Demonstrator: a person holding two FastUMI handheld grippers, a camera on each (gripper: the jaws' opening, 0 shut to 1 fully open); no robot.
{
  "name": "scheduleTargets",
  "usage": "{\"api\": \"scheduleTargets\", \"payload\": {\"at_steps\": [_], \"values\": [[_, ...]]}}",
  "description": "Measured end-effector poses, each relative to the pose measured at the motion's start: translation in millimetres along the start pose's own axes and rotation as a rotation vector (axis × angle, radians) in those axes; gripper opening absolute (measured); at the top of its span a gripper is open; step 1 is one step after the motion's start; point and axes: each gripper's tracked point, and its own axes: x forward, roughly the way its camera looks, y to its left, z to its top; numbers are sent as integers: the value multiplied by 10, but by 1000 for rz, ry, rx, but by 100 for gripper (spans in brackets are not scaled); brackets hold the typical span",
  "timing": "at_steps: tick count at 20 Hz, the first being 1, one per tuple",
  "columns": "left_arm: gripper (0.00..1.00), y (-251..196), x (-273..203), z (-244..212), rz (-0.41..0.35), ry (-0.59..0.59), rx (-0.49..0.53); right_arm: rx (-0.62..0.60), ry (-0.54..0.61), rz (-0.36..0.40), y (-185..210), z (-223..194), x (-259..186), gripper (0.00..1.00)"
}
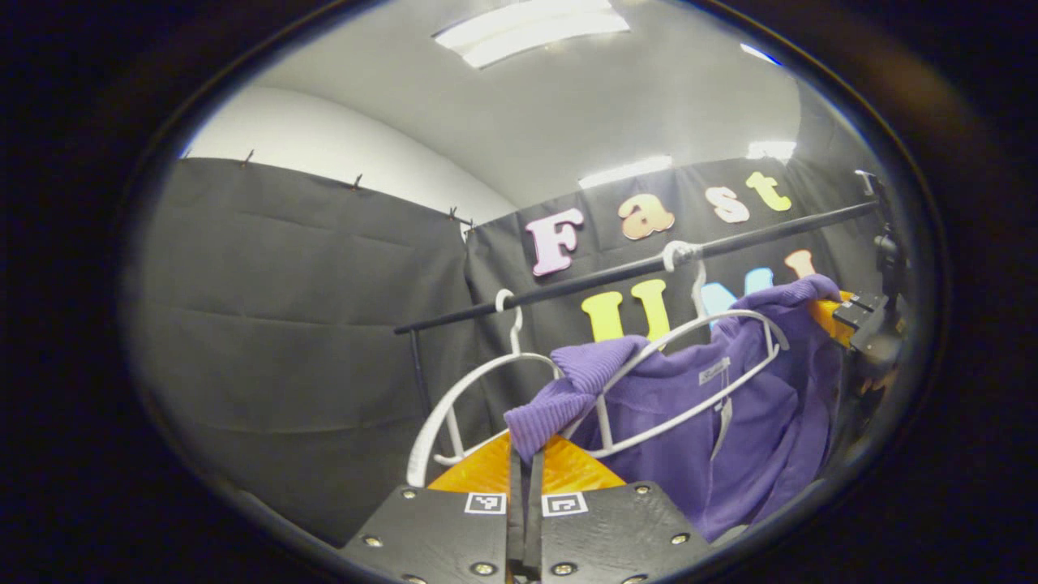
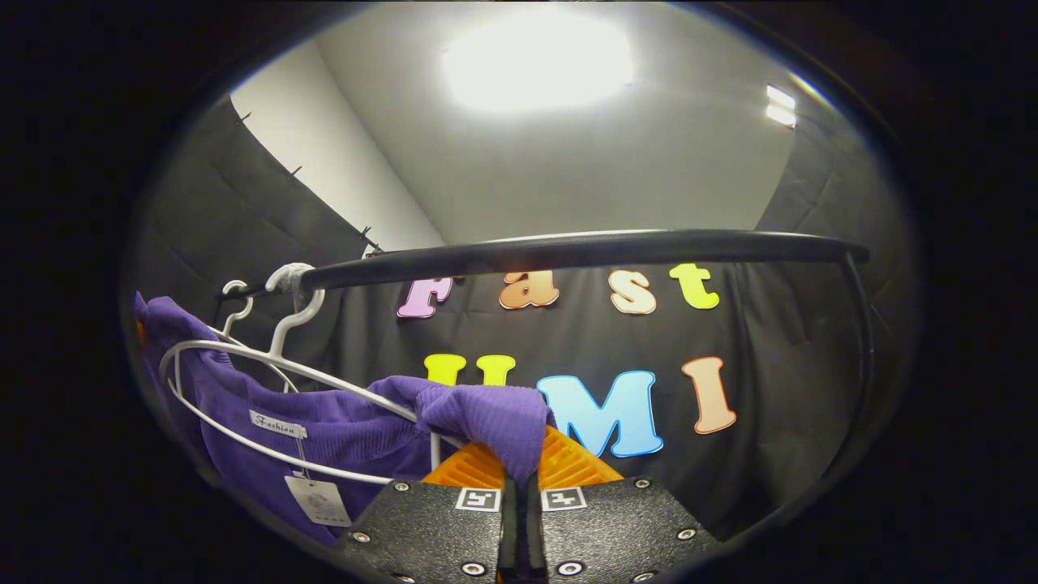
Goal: Grasp the clothes on the hanger with both hands and then place them into the laundry hamper below.
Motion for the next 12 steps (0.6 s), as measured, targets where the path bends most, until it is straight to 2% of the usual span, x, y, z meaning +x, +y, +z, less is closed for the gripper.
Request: {"api": "scheduleTargets", "payload": {"at_steps": [1,2,5,6,7,12], "values": [[1,58,-25,62,8,-12,13,-8,-11,-7,-28,28,37,4],[5,96,5,121,14,-26,22,-15,-24,-16,-68,57,62,4],[5,162,145,214,10,-47,68,-30,-46,-24,-138,69,213,4],[1,216,213,228,11,-51,91,-36,-49,-26,-166,58,263,4],[5,245,261,250,7,-55,101,-44,-49,-30,-203,34,299,4],[5,430,609,223,4,-67,110,-51,17,-45,-279,-330,538,4]]}}
